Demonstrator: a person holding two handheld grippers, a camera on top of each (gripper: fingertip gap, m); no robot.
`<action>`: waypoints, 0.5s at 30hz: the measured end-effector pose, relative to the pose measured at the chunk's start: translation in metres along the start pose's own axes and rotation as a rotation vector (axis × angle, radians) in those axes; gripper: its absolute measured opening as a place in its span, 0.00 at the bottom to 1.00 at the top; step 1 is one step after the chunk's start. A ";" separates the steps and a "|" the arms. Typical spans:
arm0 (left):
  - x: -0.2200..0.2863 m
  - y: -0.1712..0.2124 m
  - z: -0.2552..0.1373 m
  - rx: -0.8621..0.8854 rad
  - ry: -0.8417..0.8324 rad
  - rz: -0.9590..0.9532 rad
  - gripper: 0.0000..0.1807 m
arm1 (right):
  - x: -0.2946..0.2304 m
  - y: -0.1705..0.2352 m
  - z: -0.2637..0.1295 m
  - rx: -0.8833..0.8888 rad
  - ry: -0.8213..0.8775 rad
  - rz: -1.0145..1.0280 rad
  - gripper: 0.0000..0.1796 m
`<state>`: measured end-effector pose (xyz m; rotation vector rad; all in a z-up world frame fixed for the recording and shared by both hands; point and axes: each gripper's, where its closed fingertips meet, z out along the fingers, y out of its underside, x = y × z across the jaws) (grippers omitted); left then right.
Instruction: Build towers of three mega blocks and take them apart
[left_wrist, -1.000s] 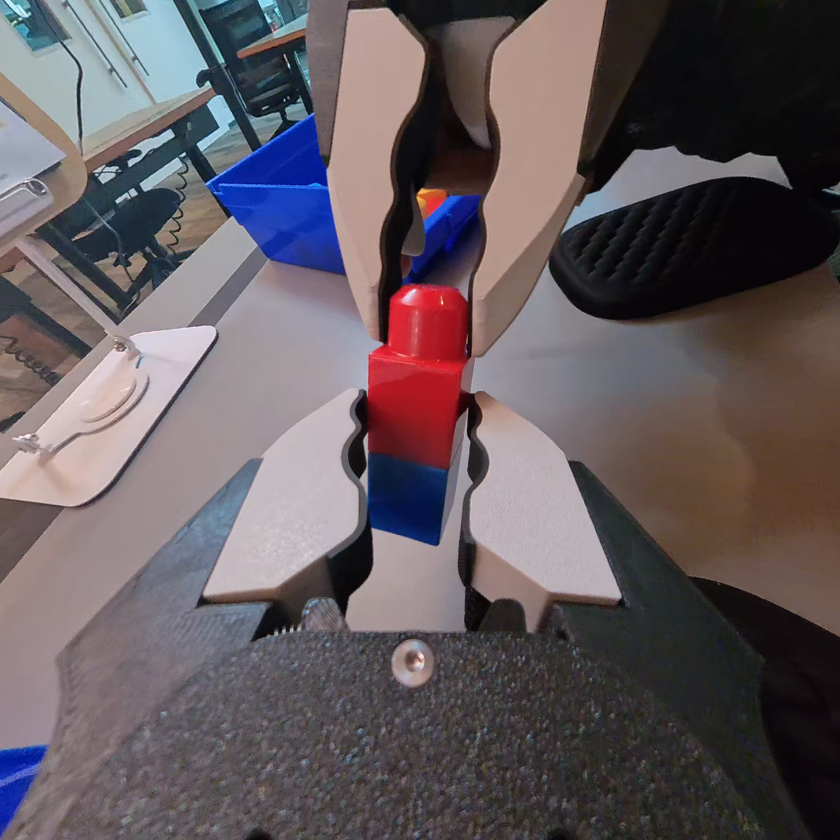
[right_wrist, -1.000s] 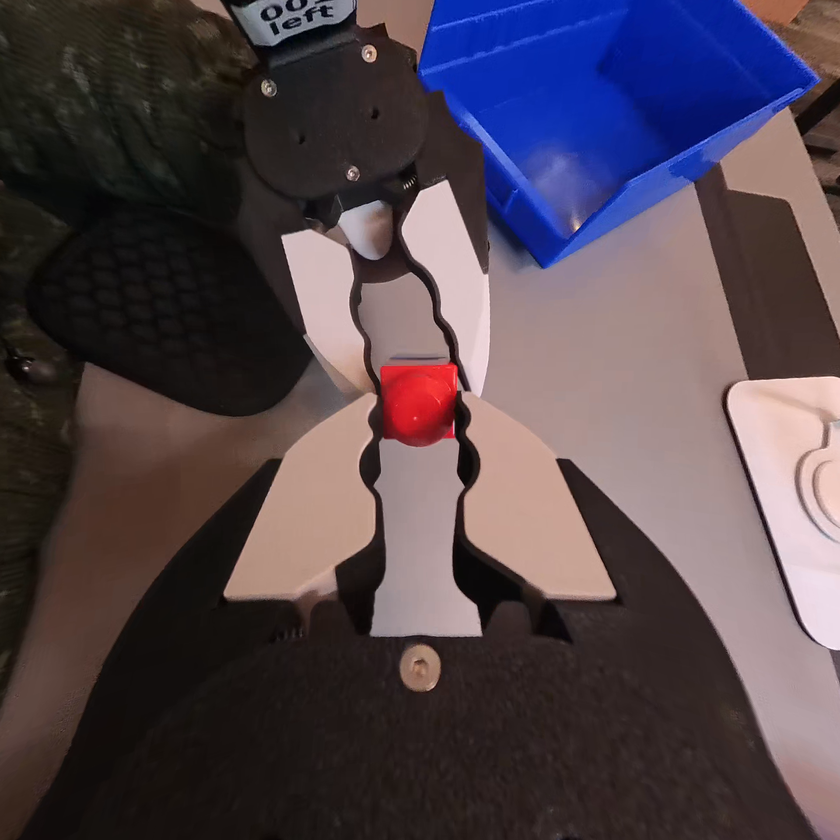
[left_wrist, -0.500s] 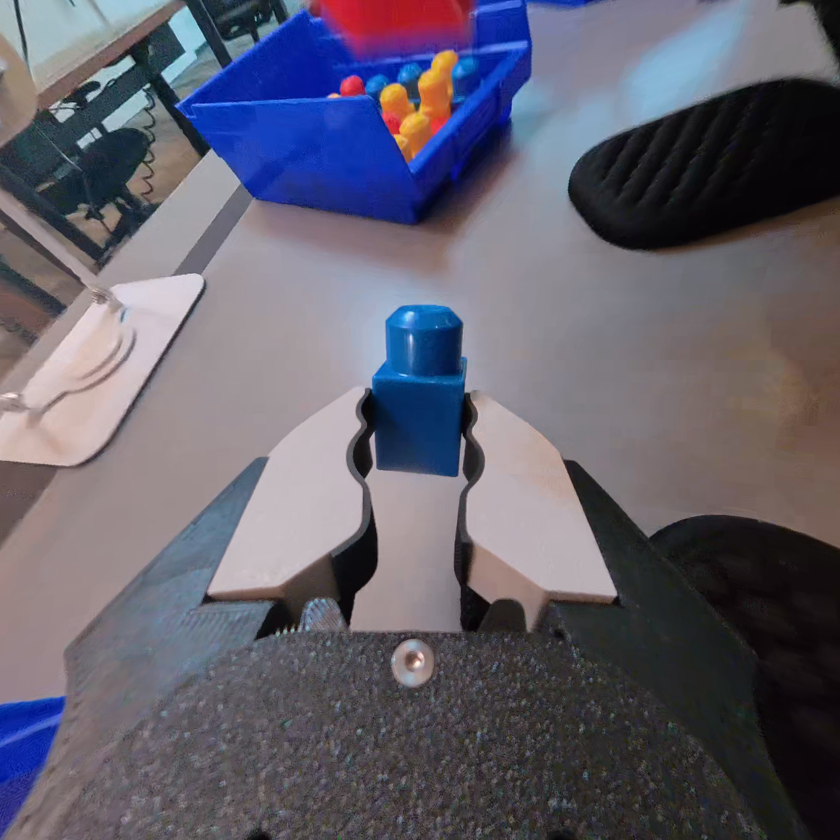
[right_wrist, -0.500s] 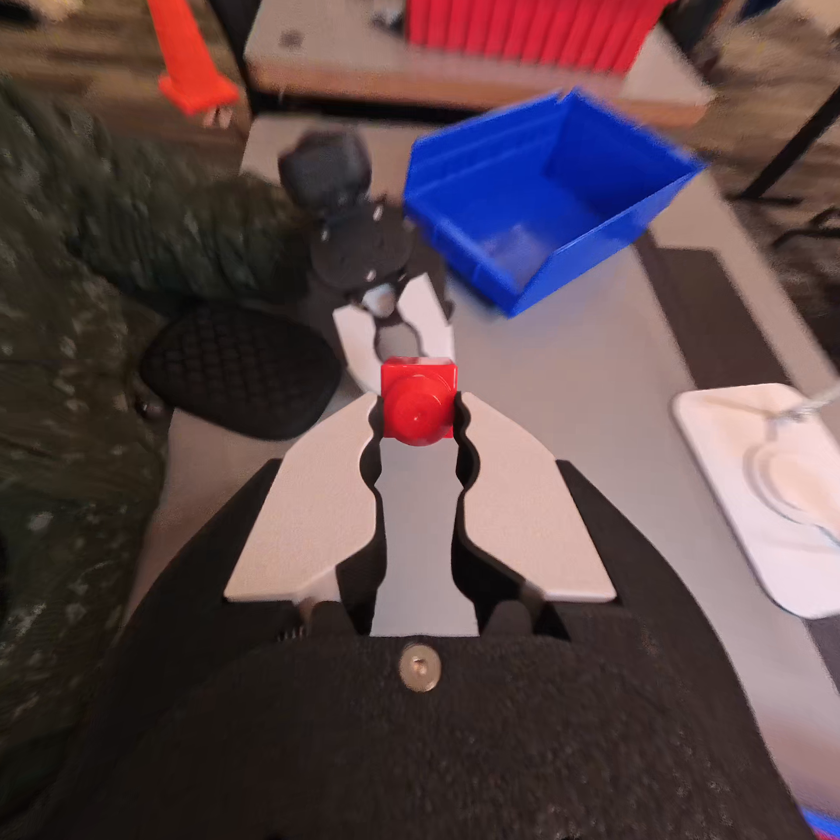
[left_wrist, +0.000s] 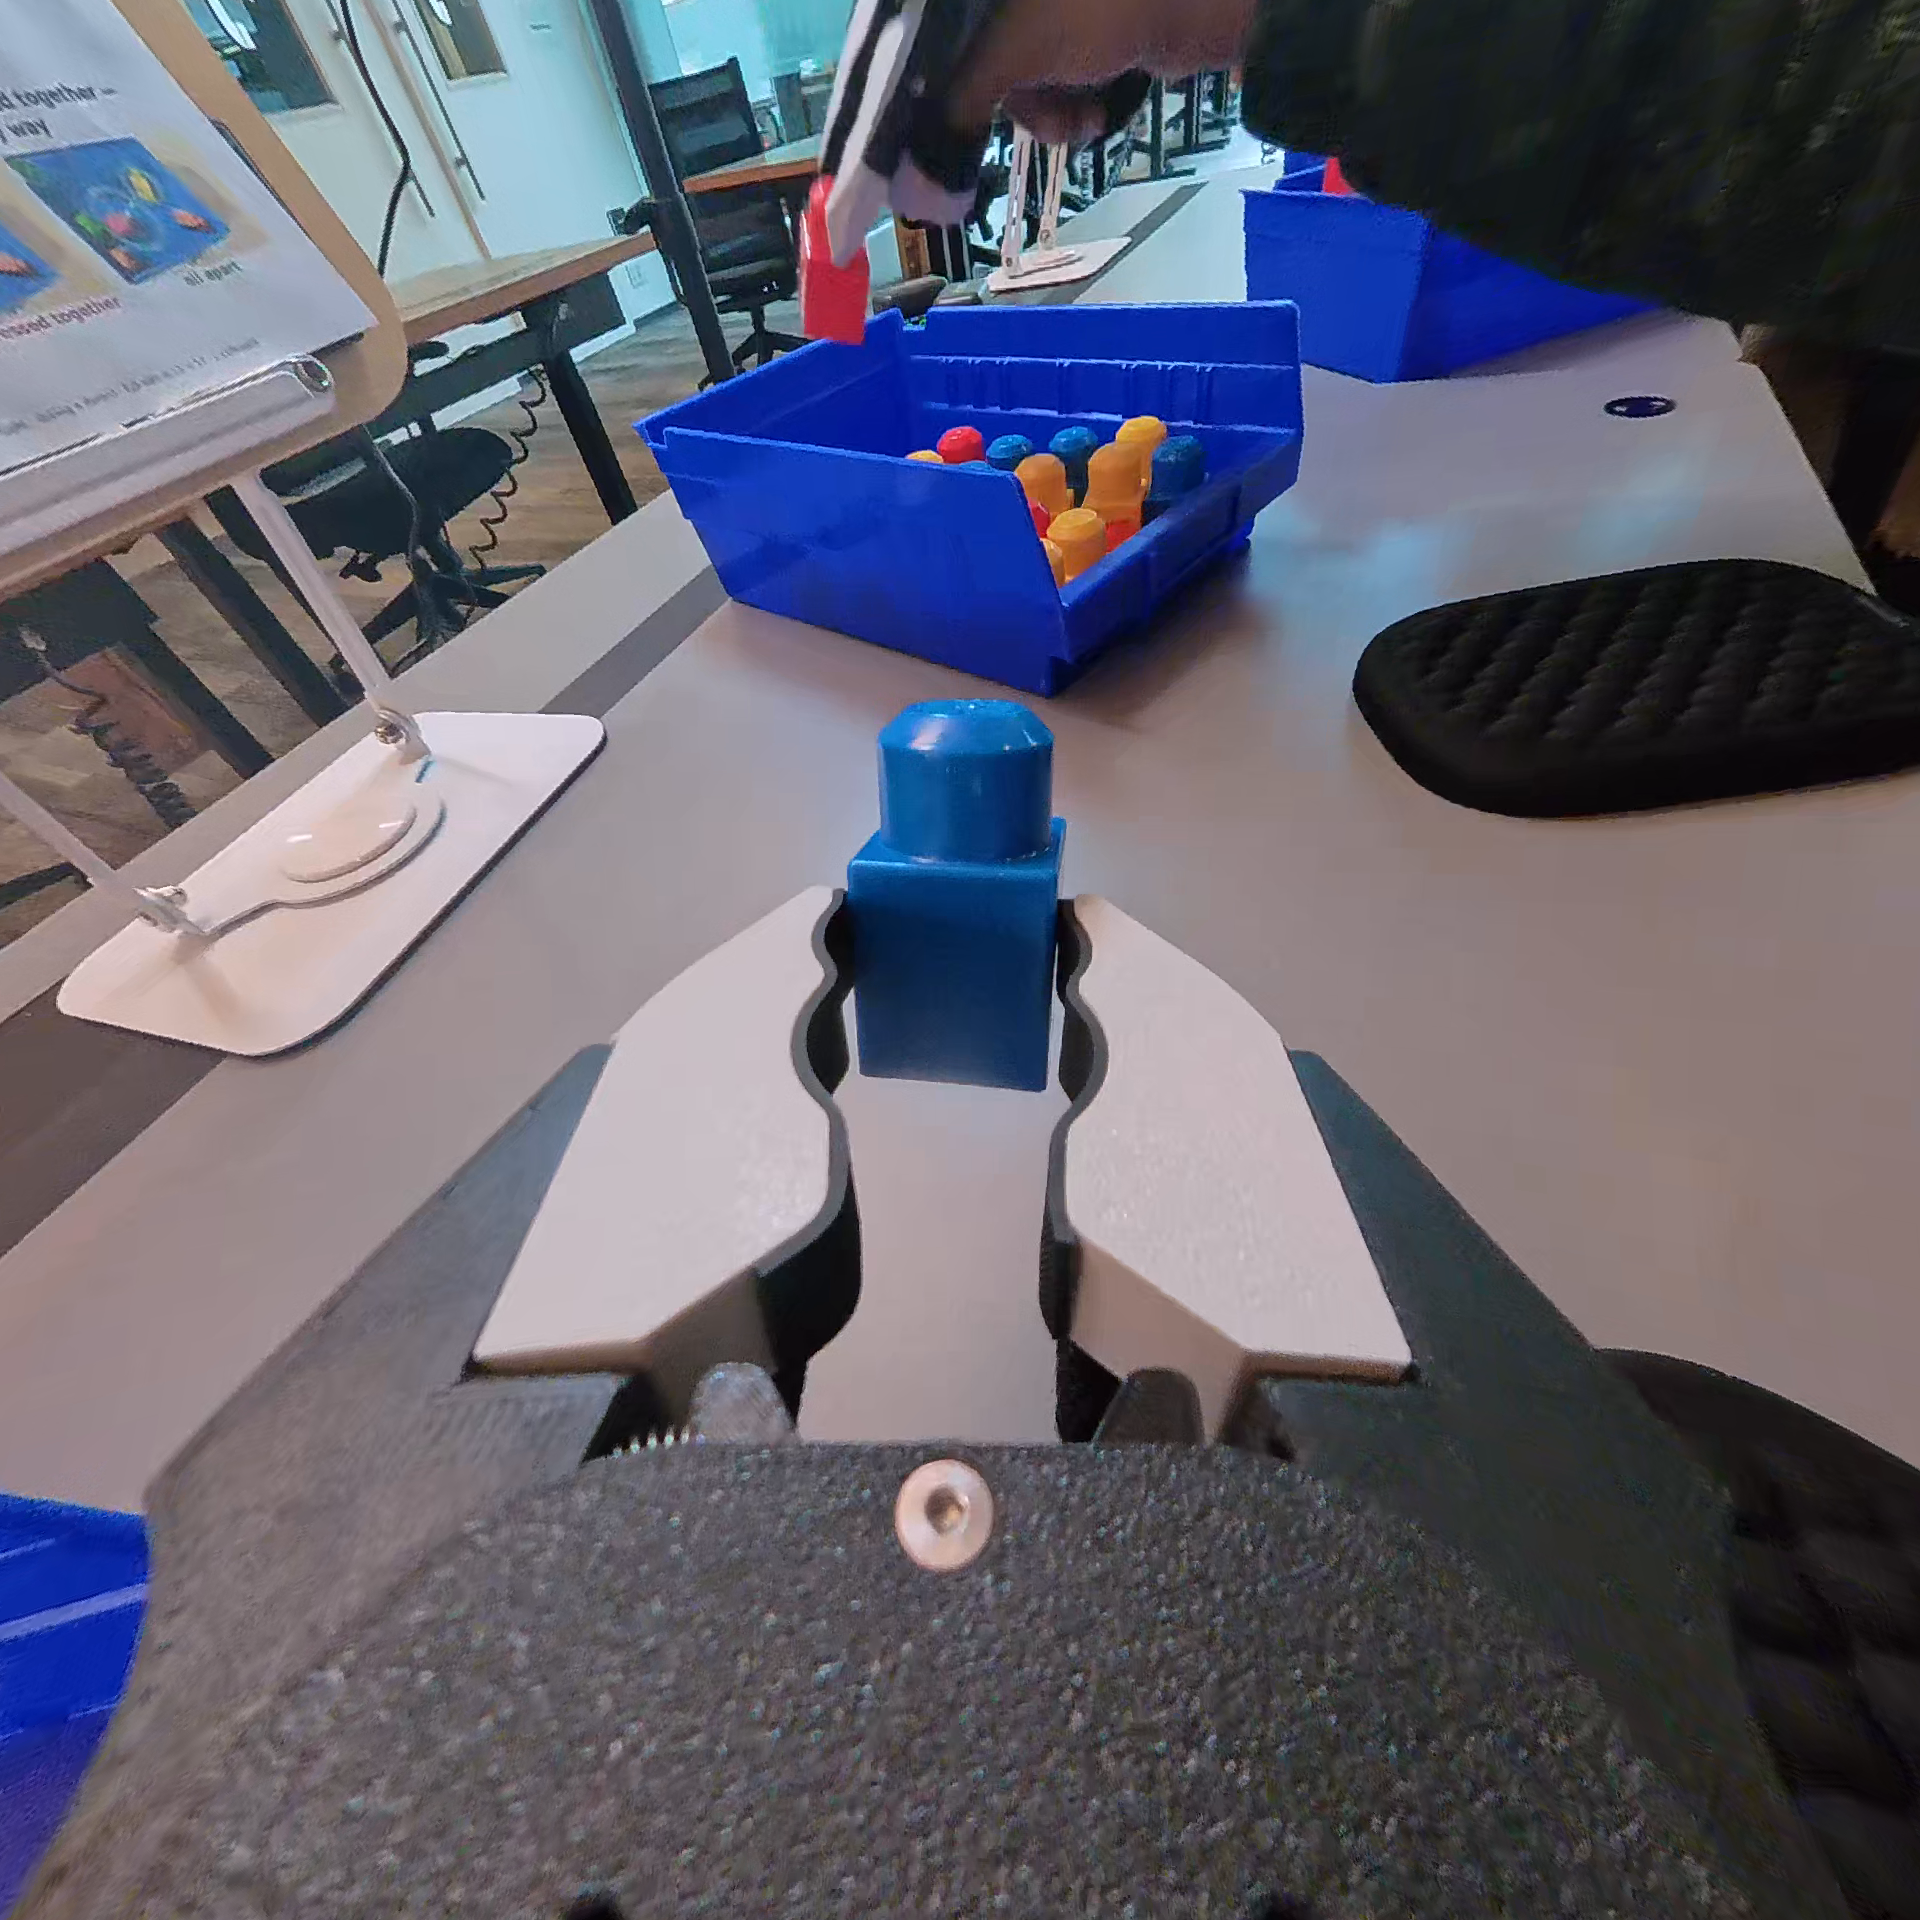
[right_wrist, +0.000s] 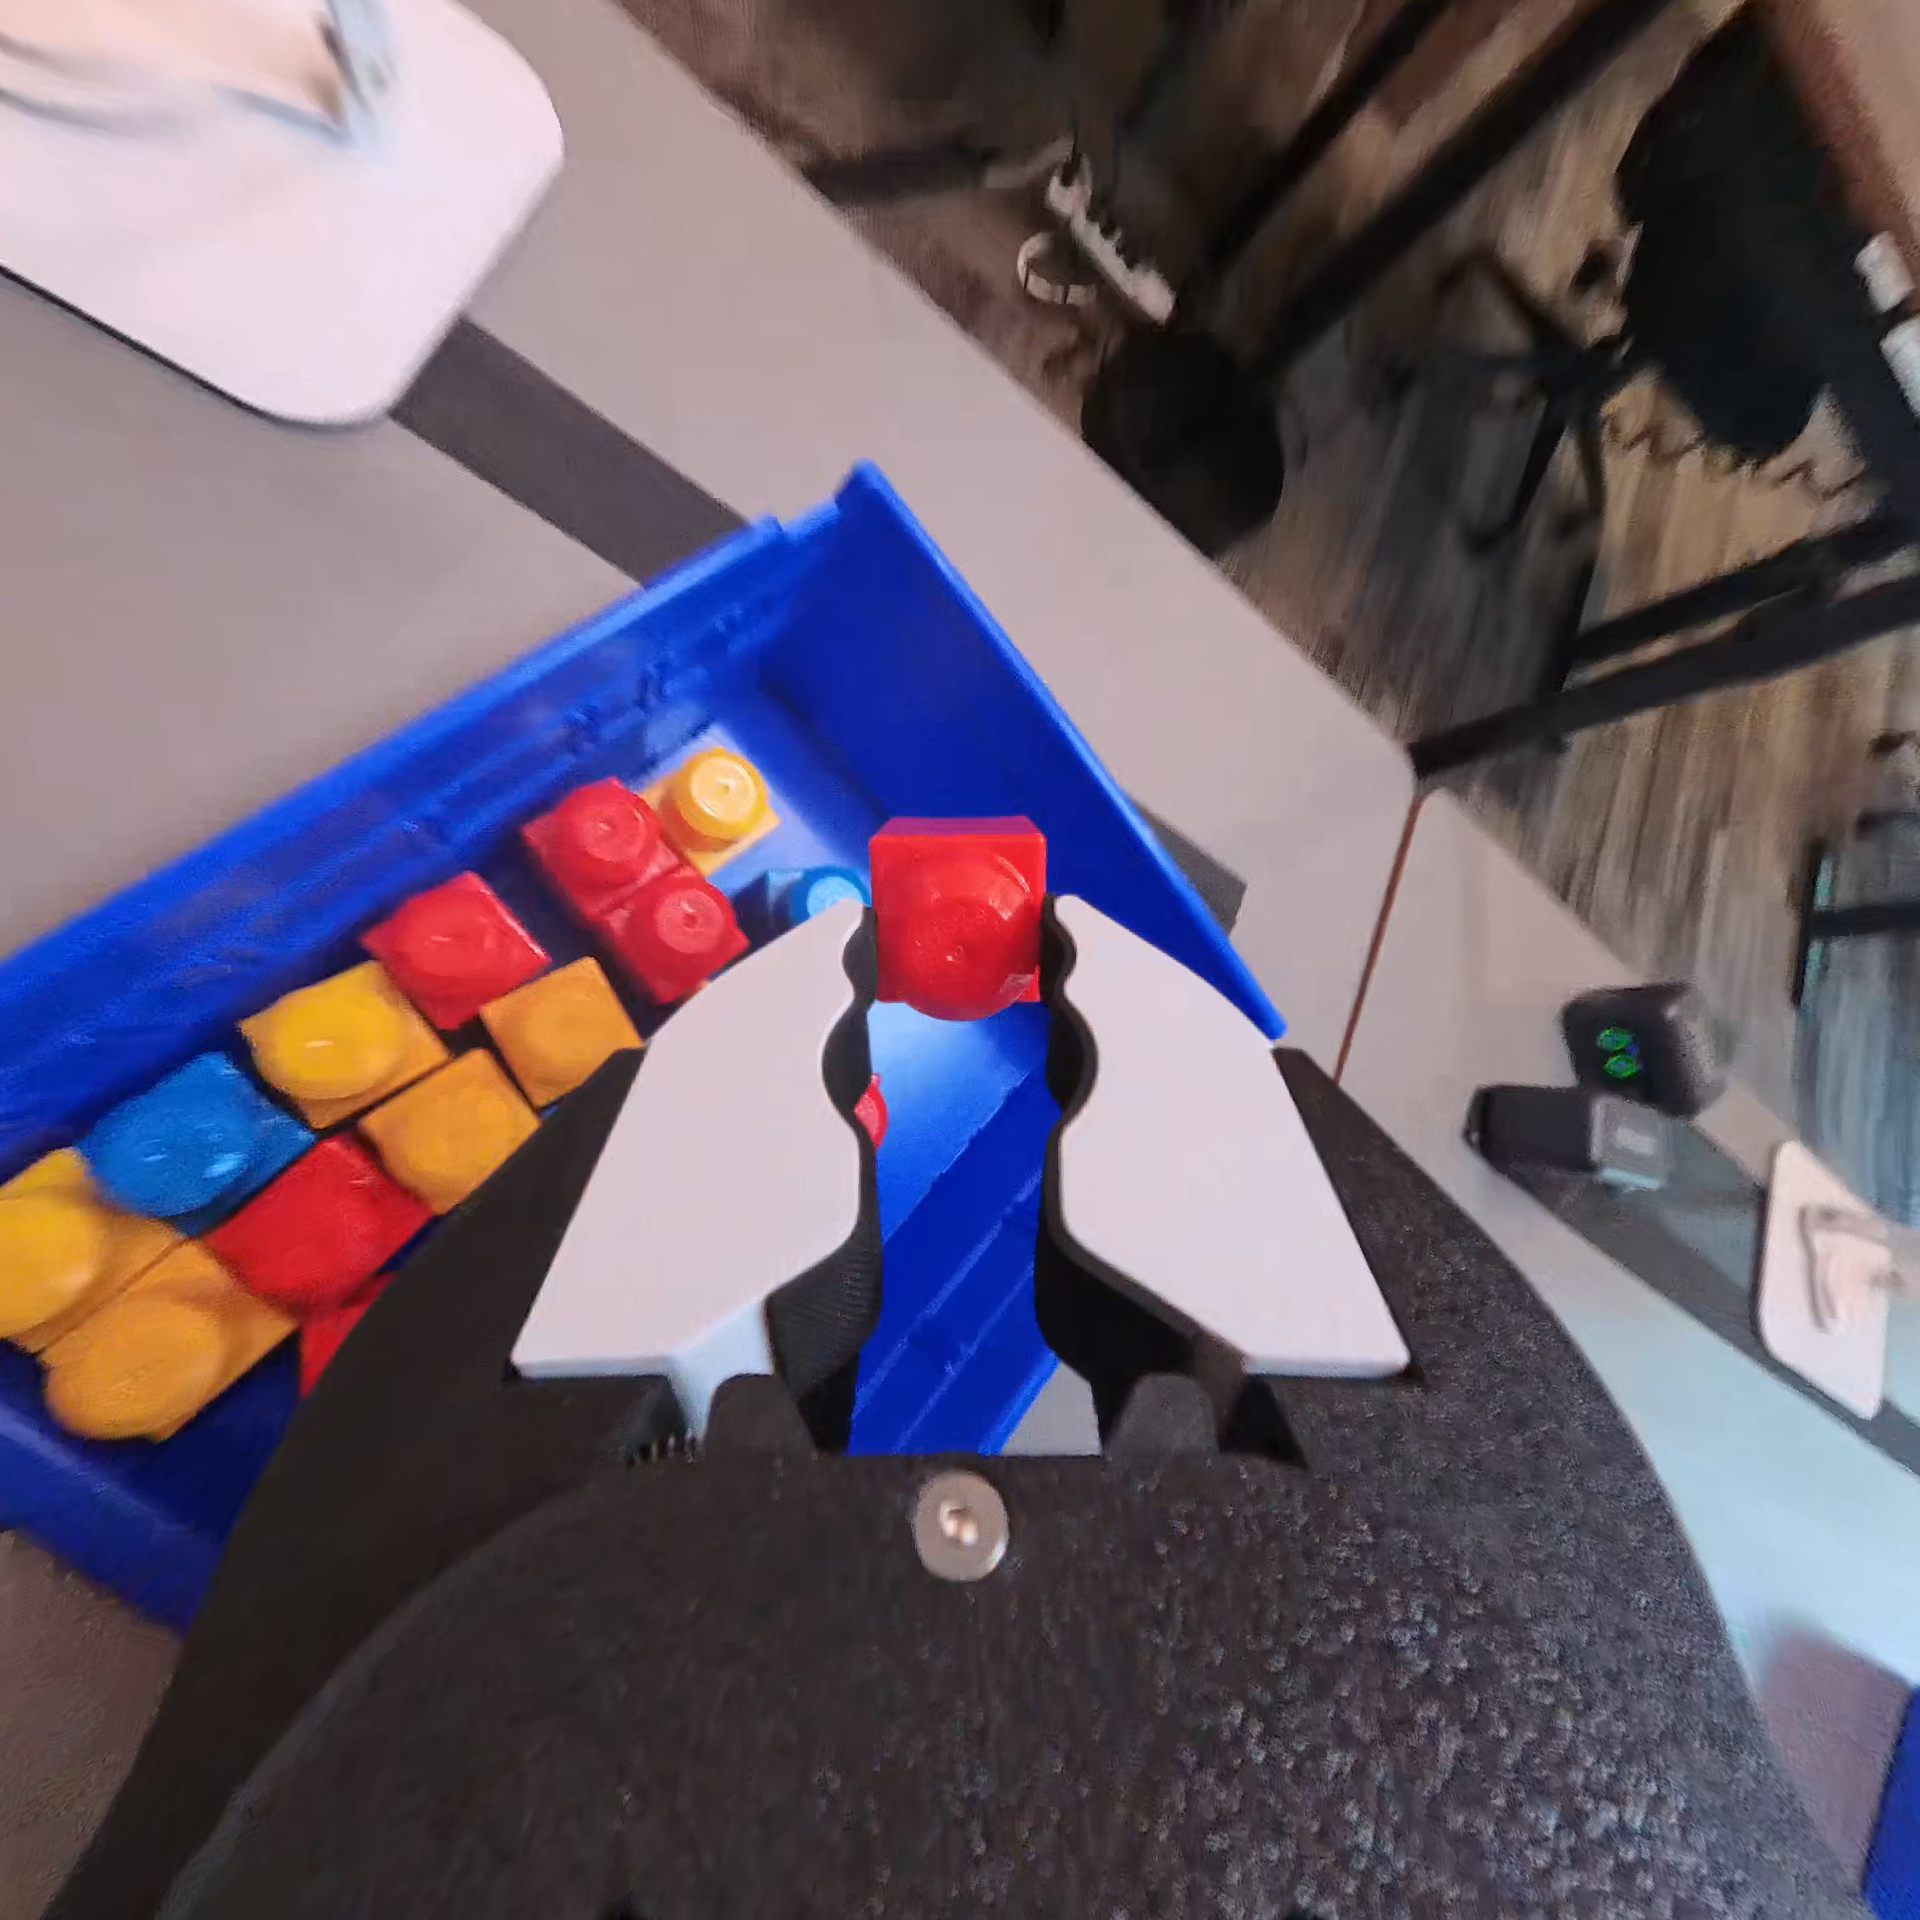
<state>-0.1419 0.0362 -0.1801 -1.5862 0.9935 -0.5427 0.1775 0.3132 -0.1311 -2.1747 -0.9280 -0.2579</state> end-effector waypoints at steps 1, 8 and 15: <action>0.000 0.001 0.000 -0.003 -0.001 0.003 0.21 | 0.001 0.010 0.014 -0.053 -0.009 0.008 0.17; 0.002 0.004 0.001 -0.013 0.014 0.002 0.21 | -0.004 0.070 0.073 -0.386 -0.110 0.142 0.17; 0.008 0.002 0.002 -0.007 0.030 0.008 0.21 | -0.043 0.080 0.081 -0.432 -0.384 0.268 0.17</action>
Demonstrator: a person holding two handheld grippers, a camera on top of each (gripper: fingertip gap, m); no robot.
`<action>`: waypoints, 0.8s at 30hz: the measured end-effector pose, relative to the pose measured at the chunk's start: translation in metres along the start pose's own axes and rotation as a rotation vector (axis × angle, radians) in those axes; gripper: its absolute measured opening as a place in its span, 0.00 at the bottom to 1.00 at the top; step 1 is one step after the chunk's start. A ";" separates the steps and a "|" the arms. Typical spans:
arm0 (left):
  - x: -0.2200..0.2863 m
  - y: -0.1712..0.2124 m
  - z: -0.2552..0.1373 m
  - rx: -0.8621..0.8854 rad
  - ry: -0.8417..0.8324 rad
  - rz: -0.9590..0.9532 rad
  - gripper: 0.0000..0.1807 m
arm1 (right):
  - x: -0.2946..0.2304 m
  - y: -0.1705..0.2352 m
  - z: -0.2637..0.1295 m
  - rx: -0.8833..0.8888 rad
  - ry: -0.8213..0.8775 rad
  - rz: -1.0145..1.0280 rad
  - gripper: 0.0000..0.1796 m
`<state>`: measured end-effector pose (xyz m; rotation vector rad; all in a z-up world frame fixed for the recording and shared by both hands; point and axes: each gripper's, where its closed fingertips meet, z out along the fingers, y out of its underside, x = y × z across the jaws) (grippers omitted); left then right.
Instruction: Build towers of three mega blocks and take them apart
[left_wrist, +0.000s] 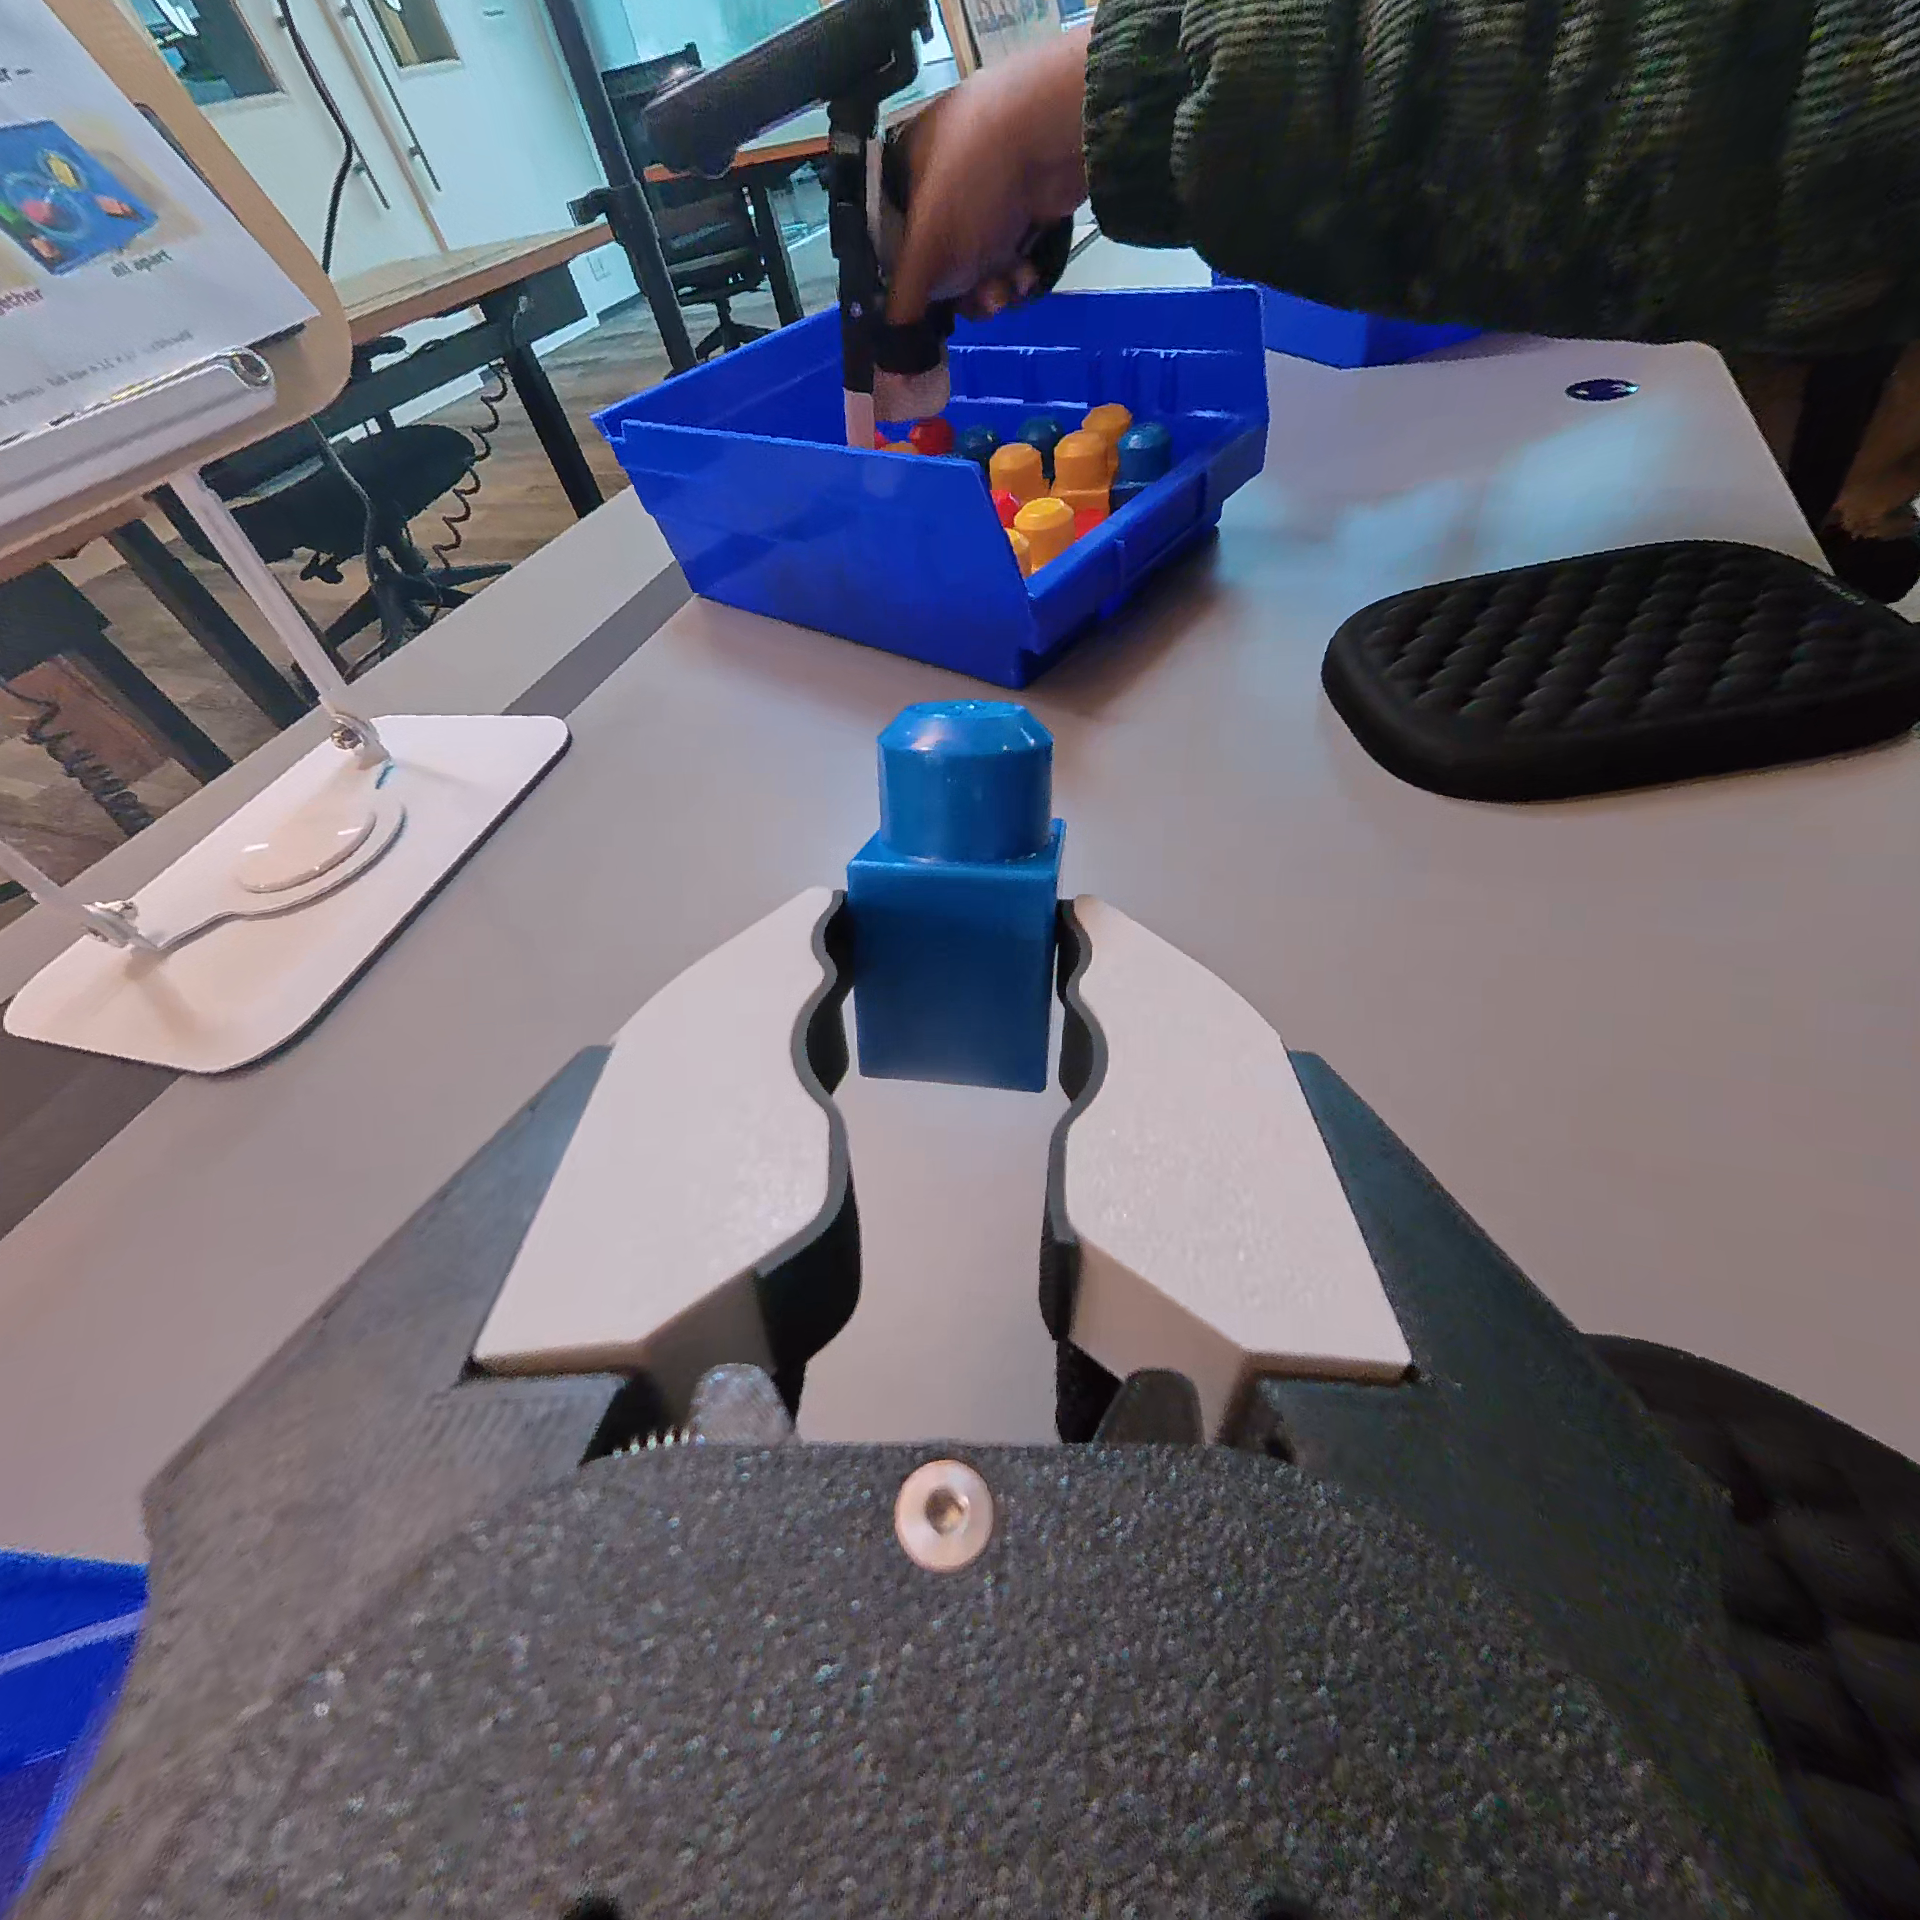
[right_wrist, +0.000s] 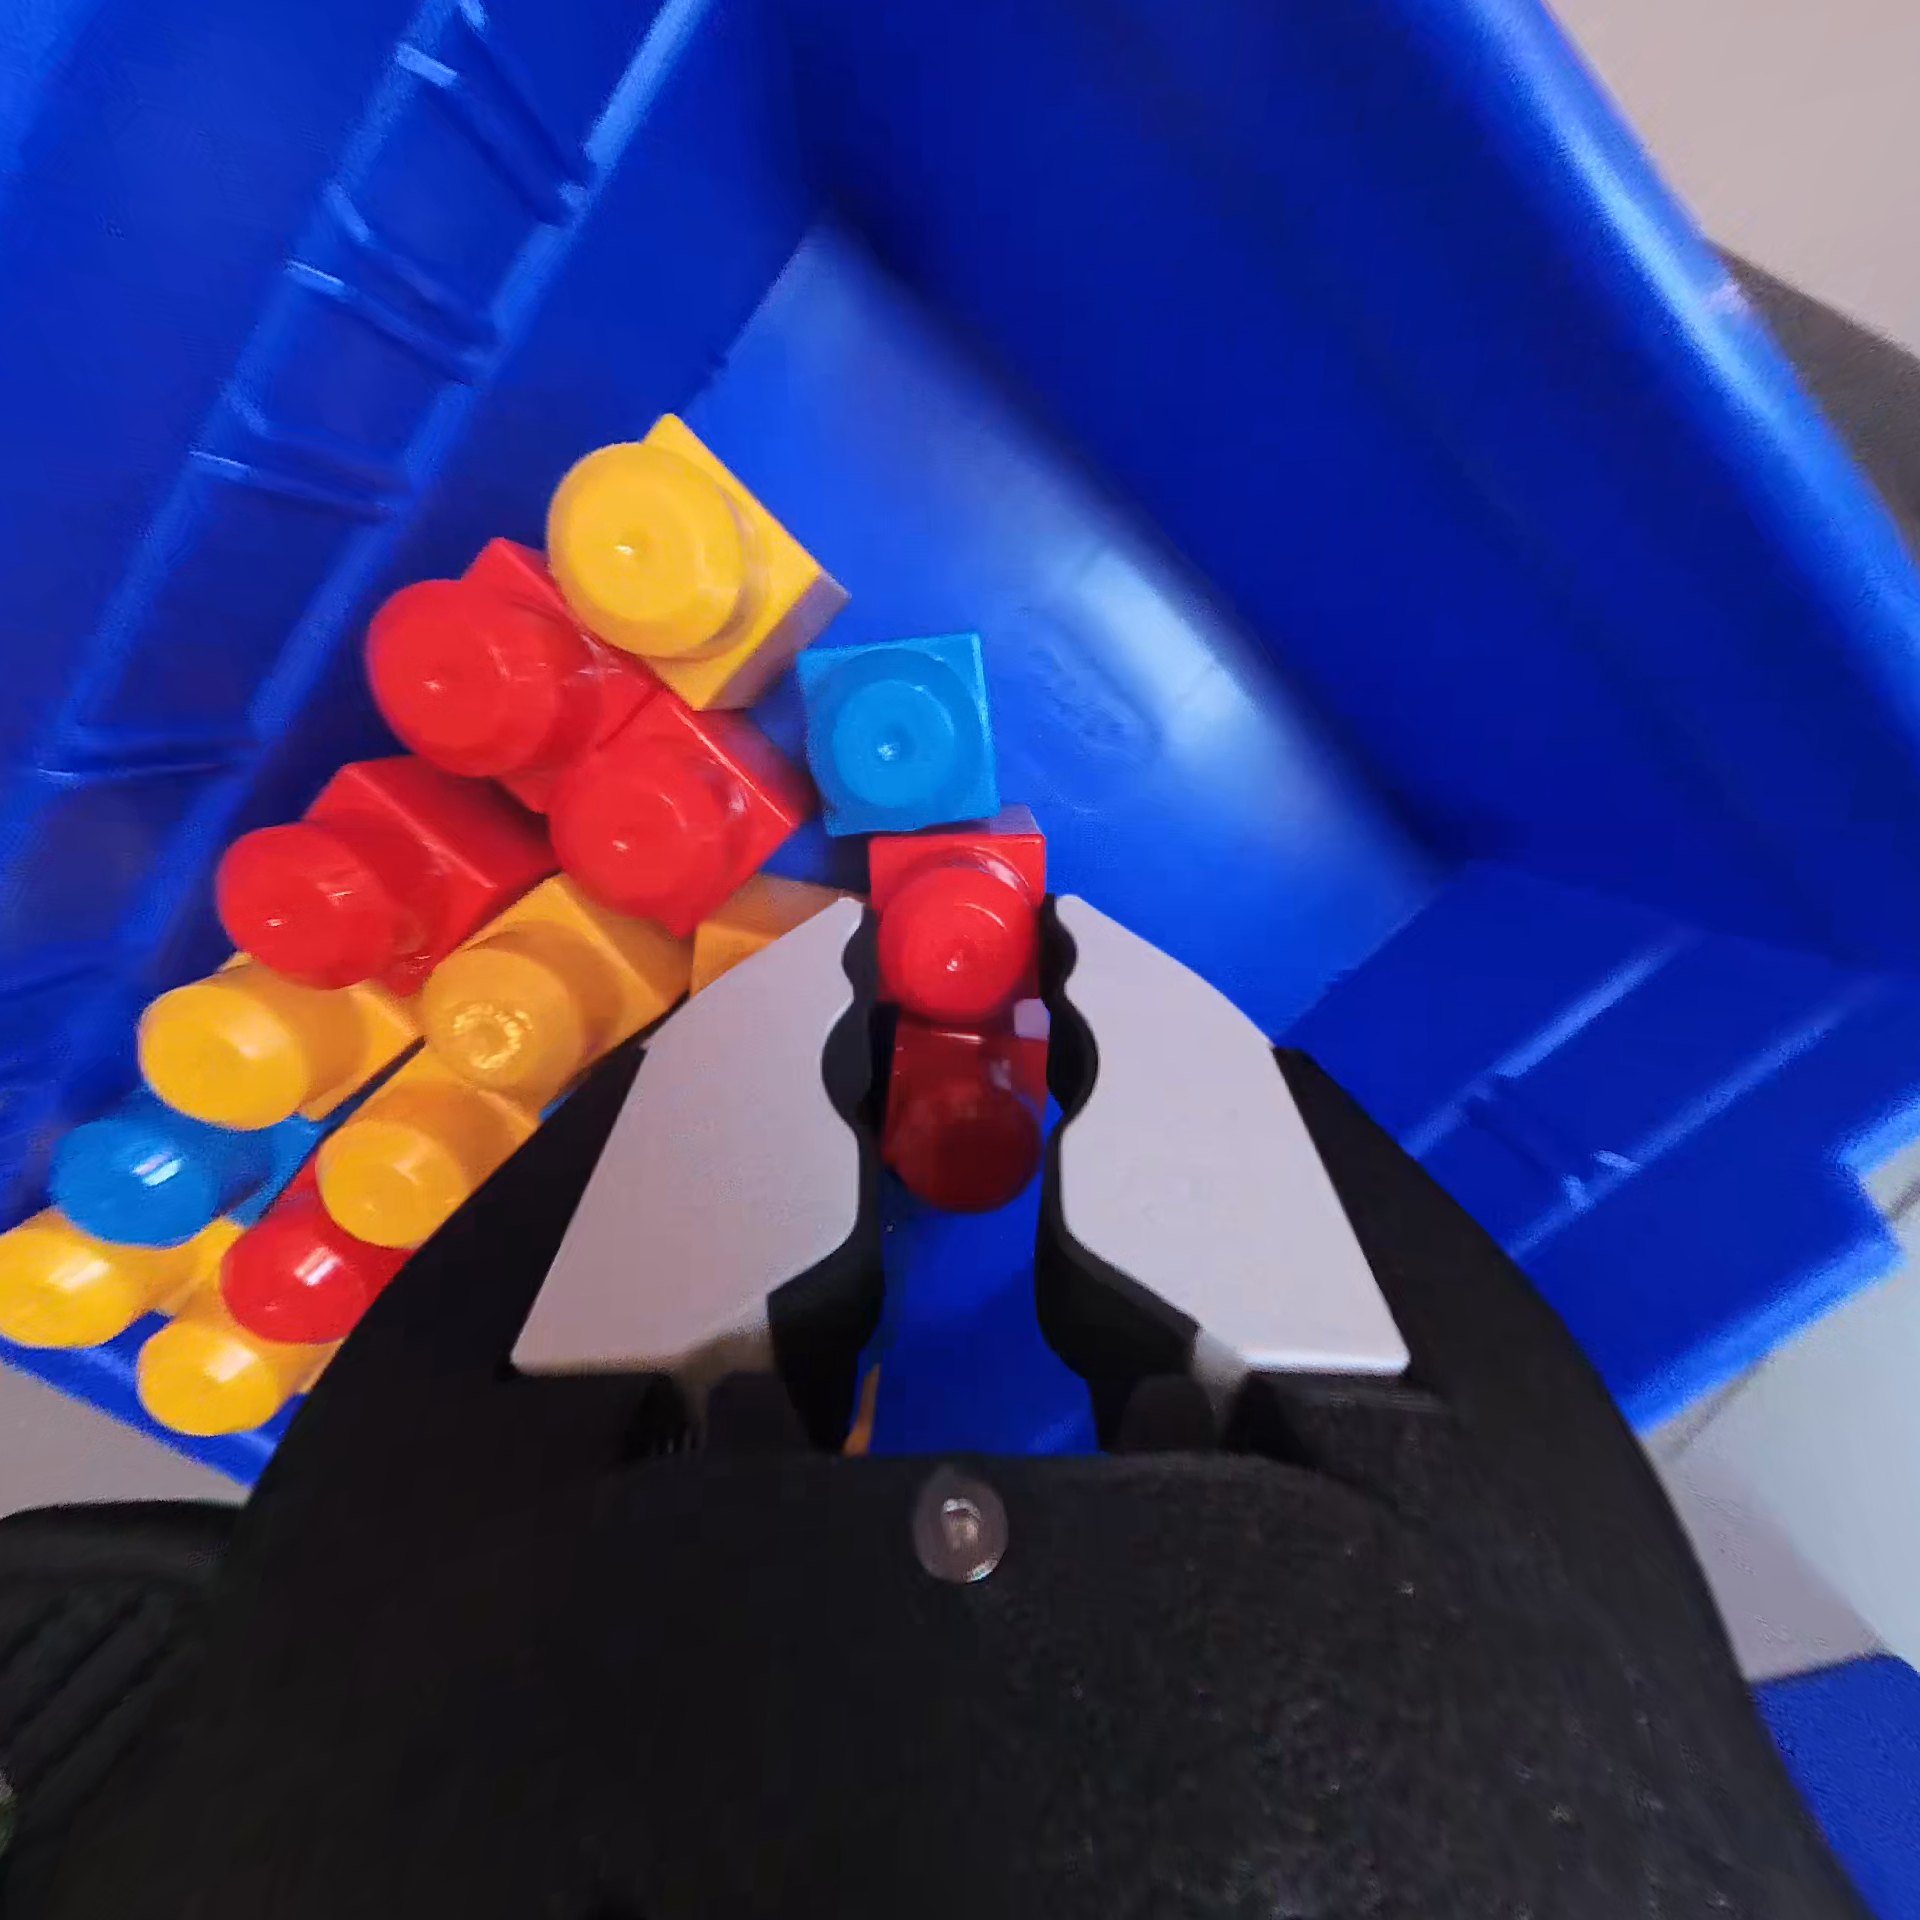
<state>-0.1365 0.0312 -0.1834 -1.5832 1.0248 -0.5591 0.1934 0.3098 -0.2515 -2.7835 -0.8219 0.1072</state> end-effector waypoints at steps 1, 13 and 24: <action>0.001 0.000 0.000 0.001 0.002 0.001 0.21 | -0.001 0.001 0.000 -0.003 -0.009 -0.001 0.17; 0.008 -0.005 0.005 0.028 0.020 -0.002 0.21 | -0.213 -0.026 -0.114 0.611 -0.255 -0.530 0.34; 0.032 -0.010 0.012 0.041 0.076 0.042 0.20 | -0.430 0.063 -0.114 0.749 -0.560 -0.944 0.16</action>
